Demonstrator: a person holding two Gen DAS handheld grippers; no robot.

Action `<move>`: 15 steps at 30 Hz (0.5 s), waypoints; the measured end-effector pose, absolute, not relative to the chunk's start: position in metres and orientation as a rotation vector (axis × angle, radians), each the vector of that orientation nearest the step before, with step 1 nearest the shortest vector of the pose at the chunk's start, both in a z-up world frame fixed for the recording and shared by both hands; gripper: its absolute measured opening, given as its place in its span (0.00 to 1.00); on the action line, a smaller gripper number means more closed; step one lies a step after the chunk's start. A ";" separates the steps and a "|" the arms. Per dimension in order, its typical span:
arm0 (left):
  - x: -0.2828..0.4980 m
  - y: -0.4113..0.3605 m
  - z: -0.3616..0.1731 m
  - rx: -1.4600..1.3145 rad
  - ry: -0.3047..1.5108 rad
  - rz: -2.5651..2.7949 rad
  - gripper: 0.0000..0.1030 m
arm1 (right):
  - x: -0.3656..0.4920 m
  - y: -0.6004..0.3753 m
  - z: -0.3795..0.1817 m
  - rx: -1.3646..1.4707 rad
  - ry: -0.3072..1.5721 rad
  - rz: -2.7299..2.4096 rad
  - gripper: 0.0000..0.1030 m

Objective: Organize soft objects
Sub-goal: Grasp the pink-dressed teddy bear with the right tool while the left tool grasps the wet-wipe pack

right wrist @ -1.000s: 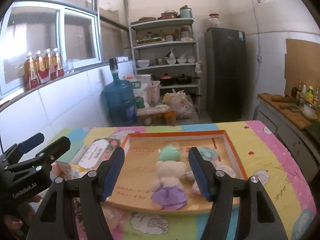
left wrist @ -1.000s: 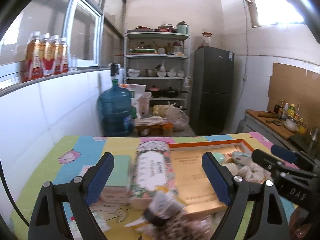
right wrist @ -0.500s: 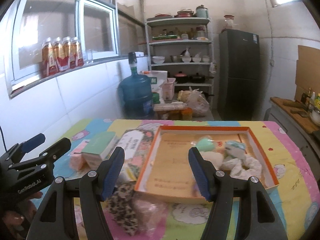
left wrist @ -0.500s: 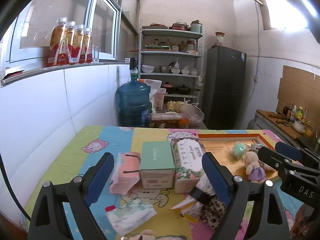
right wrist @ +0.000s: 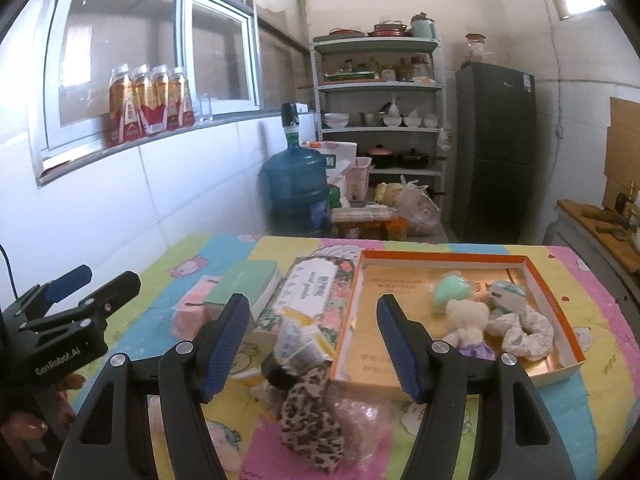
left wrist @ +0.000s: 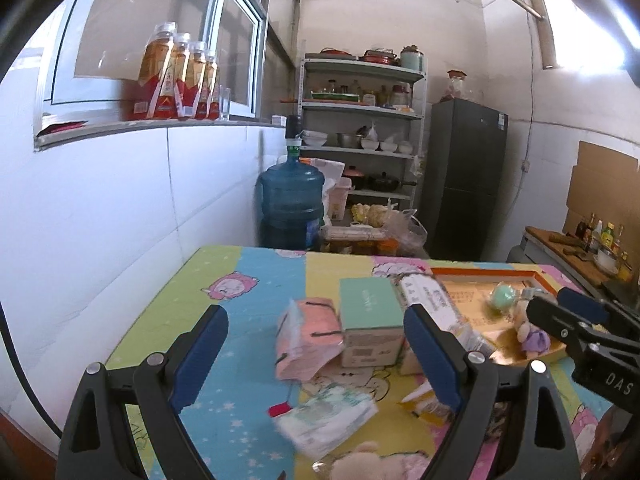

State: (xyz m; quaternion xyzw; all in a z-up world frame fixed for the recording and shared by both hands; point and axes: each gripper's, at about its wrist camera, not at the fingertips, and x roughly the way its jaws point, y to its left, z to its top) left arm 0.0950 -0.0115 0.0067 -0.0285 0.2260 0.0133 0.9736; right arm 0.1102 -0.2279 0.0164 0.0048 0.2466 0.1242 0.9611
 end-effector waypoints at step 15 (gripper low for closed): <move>0.073 0.030 -0.013 -0.057 0.474 0.015 0.87 | 0.090 -0.199 -0.002 -0.044 0.515 0.321 0.66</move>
